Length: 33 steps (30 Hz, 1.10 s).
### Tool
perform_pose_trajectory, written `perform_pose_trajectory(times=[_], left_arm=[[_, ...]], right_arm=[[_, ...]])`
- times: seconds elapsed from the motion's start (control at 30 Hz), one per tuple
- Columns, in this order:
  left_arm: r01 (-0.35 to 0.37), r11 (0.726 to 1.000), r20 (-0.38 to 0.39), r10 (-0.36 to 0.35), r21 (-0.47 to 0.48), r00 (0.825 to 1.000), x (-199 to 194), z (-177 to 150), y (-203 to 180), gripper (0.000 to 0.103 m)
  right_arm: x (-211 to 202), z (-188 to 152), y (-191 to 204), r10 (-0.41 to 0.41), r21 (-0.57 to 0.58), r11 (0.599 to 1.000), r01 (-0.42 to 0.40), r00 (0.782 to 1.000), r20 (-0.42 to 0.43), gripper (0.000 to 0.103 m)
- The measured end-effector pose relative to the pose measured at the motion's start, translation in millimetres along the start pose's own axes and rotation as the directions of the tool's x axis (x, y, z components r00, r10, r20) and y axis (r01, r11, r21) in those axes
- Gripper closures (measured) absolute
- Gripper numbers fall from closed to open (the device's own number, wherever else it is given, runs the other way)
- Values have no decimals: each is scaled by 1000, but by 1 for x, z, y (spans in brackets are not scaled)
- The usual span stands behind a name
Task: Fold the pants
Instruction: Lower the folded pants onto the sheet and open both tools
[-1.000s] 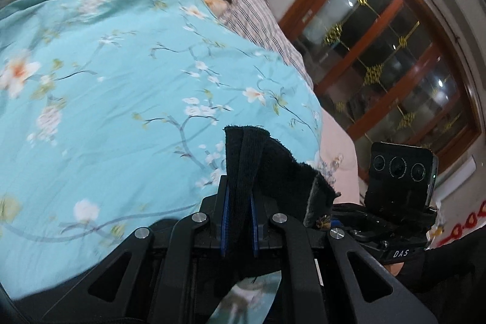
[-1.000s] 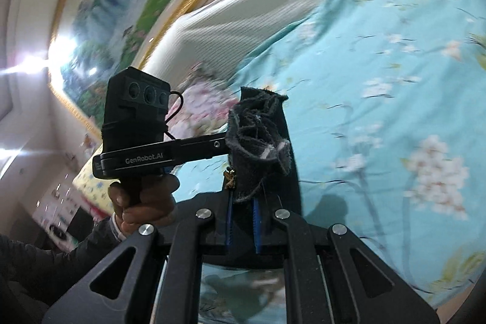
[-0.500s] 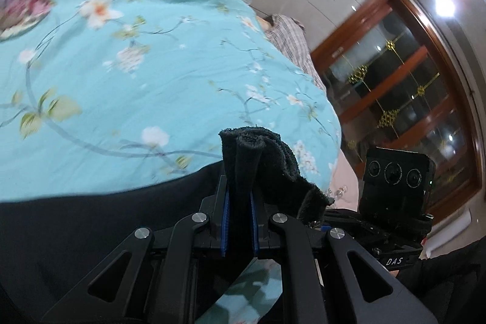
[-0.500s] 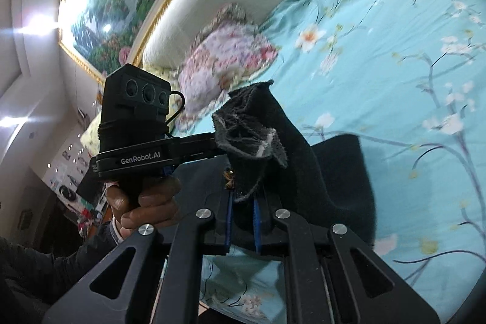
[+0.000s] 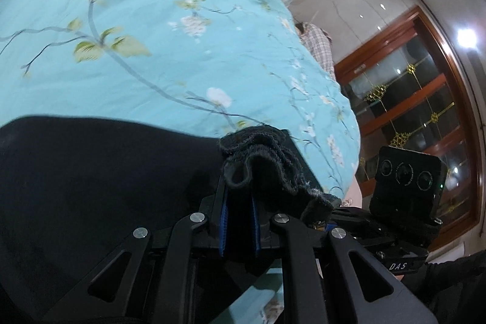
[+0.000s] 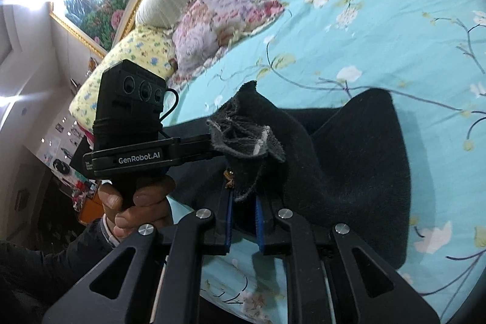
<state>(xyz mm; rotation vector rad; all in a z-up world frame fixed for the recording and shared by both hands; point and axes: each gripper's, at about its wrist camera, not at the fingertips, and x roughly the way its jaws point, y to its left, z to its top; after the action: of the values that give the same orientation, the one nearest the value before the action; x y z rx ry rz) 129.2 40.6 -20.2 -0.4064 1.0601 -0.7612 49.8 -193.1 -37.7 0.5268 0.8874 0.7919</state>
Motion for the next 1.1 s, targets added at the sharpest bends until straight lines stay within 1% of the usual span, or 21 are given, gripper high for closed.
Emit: perform_pose_trajectory(times=[0.1, 0.2, 0.23, 0.27, 0.37, 0.43, 0.47, 0.53, 0.57, 0.63, 0.67, 0.7, 0.73, 0.77, 0.8, 0.87, 0.97, 1.1], left_arm=[[-5, 999, 8, 5, -37, 1000, -4, -4, 11, 93], [-9, 997, 19, 11, -76, 1000, -9, -11, 23, 93], [-10, 996, 23, 12, -85, 1000, -11, -13, 26, 93], [-12, 995, 29, 15, -95, 999, -13, -15, 29, 93], [-26, 992, 50, 32, -121, 998, -23, -22, 36, 93], [-34, 990, 69, 44, -139, 997, -31, -26, 41, 93], [-37, 988, 77, 49, -149, 996, -35, -27, 43, 91], [-62, 983, 96, 80, -174, 992, -44, -31, 47, 88], [-86, 979, 104, 107, -184, 989, -49, -34, 48, 86], [-126, 972, 121, 152, -200, 981, -59, -39, 49, 83], [-141, 968, 128, 170, -207, 977, -65, -42, 50, 80], [-160, 963, 136, 192, -218, 972, -70, -46, 50, 76], [-174, 958, 147, 211, -229, 966, -76, -50, 50, 74], [-185, 953, 160, 227, -239, 961, -82, -53, 50, 69], [-202, 946, 178, 251, -254, 952, -90, -58, 50, 62], [-218, 936, 204, 279, -277, 938, -103, -66, 52, 57], [-218, 918, 244, 307, -332, 920, -125, -80, 60, 56], [-204, 877, 293, 352, -434, 889, -157, -103, 78, 55]], right_arm=[[9, -1, 2, -16, -7, 1000, 16, 1000, -22, 88], [16, -3, 1, -21, -2, 1000, 21, 999, -48, 84], [17, -3, 1, -20, -1, 1000, 20, 998, -54, 79], [19, -4, 1, -15, -1, 1000, 15, 998, -62, 72], [23, -5, 5, -1, -12, 1000, 0, 997, -81, 62], [26, -7, 9, -6, -33, 999, 4, 996, -89, 58], [26, -7, 11, -7, -37, 999, 3, 996, -93, 56], [28, -8, 13, -5, -40, 999, 1, 995, -102, 54], [29, -9, 14, -4, -42, 999, 0, 994, -106, 52], [30, -9, 19, 3, -48, 999, -8, 993, -116, 50], [31, -9, 23, 12, -53, 998, -18, 992, -123, 48], [32, -8, 26, 18, -61, 998, -26, 992, -127, 48], [32, -6, 32, 24, -75, 997, -34, 991, -131, 48], [33, -5, 35, 29, -85, 996, -40, 991, -132, 48], [34, -2, 40, 34, -95, 994, -47, 991, -133, 48], [37, 4, 48, 44, -113, 992, -59, 990, -131, 48], [43, 15, 61, 59, -146, 986, -77, 990, -128, 48], [56, 28, 76, 60, -187, 979, -86, 989, -136, 48]])
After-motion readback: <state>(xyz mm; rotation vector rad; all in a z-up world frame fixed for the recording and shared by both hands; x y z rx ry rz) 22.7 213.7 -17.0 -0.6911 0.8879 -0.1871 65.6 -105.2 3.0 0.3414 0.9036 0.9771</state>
